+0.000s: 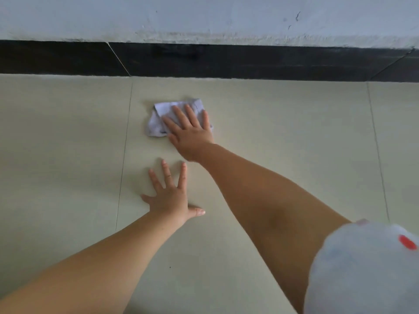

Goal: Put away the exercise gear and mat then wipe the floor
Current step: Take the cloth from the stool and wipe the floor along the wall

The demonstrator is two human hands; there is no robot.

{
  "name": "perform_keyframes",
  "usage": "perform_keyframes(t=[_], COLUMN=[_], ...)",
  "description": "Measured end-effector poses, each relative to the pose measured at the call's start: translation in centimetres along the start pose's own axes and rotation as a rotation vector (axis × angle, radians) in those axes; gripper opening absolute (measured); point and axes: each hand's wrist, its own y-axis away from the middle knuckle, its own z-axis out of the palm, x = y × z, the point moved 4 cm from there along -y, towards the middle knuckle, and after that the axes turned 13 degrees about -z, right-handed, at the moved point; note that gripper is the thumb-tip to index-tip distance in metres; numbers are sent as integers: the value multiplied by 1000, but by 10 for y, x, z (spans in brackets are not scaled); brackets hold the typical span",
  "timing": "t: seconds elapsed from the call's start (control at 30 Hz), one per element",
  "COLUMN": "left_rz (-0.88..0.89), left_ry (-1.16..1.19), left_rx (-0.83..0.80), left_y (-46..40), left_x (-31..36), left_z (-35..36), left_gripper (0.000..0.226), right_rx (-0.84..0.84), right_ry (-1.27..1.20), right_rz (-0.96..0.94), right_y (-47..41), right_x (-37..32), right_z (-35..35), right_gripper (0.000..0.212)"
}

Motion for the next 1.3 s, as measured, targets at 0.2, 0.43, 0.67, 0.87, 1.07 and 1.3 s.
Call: perform_keyframes(t=[0.2, 0.43, 0.67, 0.87, 1.07, 1.3], left_rz=[12, 121, 276, 353, 278, 267], left_ry=[21, -103, -153, -116, -102, -130], left_rx=[-27, -188, -168, -104, 21, 1], left_y=[4, 12, 10, 11, 11, 13], left_x=[-1, -14, 8, 131, 157, 159], left_z=[-3, -61, -146, -76, -44, -50], left_gripper=[125, 88, 82, 103, 119, 119], right_rx=[77, 128, -178, -151, -187, -270], right_ry=[-93, -306, -280, -353, -439, -605], right_rz=[350, 832, 400, 789, 894, 908], right_y=[85, 177, 183, 248, 242, 244], right_x=[142, 128, 85, 145, 138, 116], right_z=[-32, -4, 2, 13, 14, 4], right_gripper=[51, 53, 57, 69, 68, 57])
